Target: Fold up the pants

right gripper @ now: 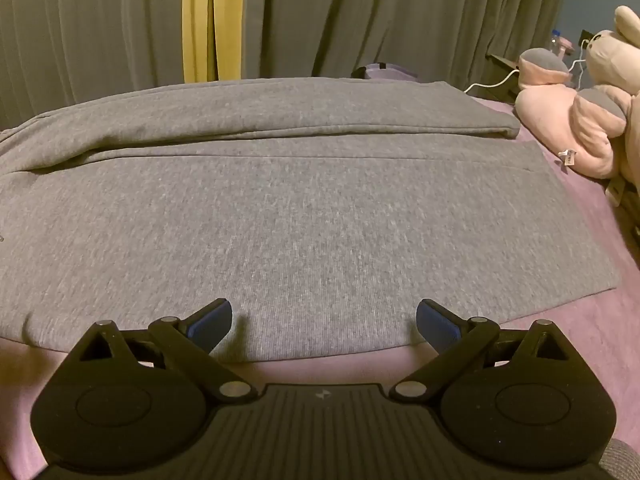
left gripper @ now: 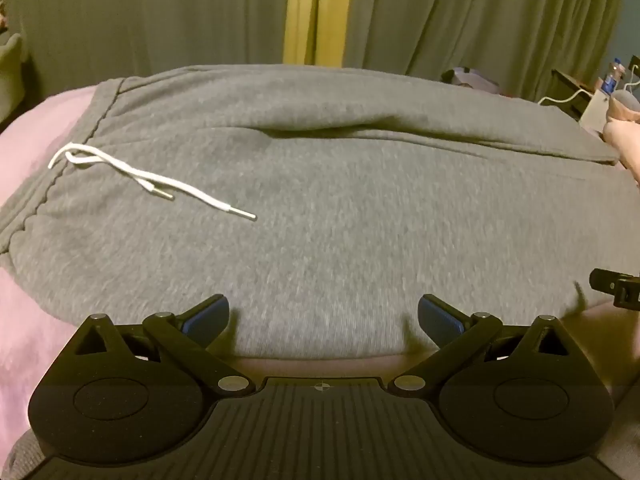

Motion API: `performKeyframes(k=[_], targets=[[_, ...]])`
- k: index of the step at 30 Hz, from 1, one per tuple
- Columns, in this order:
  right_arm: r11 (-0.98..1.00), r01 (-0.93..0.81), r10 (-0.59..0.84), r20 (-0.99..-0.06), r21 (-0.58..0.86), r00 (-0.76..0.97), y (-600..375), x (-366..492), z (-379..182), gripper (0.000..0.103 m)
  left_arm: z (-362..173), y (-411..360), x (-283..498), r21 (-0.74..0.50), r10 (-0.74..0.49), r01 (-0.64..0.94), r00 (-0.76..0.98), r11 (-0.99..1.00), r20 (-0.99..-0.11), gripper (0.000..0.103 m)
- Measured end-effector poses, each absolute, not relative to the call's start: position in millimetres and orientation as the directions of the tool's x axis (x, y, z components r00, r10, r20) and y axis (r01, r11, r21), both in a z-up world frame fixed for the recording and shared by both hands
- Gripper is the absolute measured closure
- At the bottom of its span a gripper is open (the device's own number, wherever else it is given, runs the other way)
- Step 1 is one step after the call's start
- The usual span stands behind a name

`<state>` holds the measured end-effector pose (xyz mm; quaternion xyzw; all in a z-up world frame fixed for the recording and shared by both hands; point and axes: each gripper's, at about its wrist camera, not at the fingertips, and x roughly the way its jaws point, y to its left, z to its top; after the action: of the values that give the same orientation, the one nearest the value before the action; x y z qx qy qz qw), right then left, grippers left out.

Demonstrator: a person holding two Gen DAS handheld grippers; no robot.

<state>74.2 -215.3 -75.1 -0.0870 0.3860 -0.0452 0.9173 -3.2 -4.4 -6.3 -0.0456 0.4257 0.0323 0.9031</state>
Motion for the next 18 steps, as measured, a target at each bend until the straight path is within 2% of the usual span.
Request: performKeyframes(k=[18], targets=[[0.981, 0.019, -0.151, -0.701, -0.193, 0.697, -216.4, 74.0, -75.3, 0.004, -5.9, -5.8, -2.6, -0.046, 0.02, -0.088, 0.629, 0.995, -0.777, 0.0]])
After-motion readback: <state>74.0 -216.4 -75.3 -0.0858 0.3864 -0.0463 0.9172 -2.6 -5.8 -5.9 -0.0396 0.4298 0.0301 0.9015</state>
